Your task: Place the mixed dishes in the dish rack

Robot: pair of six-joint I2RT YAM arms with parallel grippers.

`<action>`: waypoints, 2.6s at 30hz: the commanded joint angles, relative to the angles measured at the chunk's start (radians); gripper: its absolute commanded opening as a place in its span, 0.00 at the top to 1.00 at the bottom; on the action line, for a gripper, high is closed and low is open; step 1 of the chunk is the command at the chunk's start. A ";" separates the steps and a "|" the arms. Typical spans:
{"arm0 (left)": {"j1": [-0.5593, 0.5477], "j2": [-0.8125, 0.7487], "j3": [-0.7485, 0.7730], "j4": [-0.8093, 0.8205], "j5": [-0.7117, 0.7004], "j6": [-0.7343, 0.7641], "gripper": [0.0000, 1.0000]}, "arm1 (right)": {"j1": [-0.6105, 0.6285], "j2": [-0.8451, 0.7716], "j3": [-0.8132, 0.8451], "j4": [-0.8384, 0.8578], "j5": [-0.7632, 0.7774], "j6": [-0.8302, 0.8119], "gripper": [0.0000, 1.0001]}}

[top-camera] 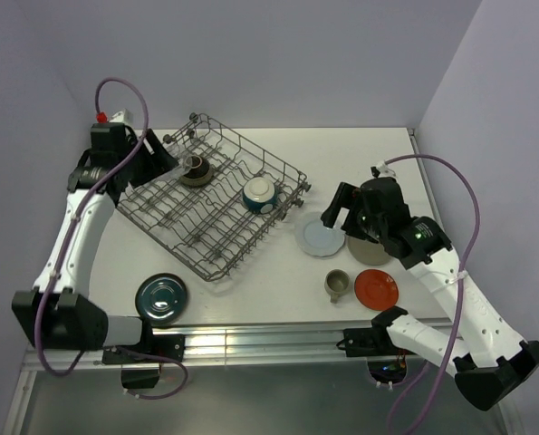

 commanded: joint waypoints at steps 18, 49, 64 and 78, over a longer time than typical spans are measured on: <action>0.010 0.580 0.354 -0.278 -0.482 0.226 1.00 | 0.011 -0.126 -0.158 -0.212 0.194 0.040 0.00; 0.056 0.404 0.402 -0.250 -0.293 0.128 0.01 | 0.285 -0.051 -0.347 -0.047 0.099 0.181 0.19; -0.008 -0.245 0.036 -0.126 0.073 0.014 0.01 | 0.311 0.212 -0.388 0.125 0.156 0.175 0.82; -0.076 -0.415 -0.201 -0.080 0.205 -0.023 0.01 | 0.399 0.293 -0.399 0.134 0.228 0.247 1.00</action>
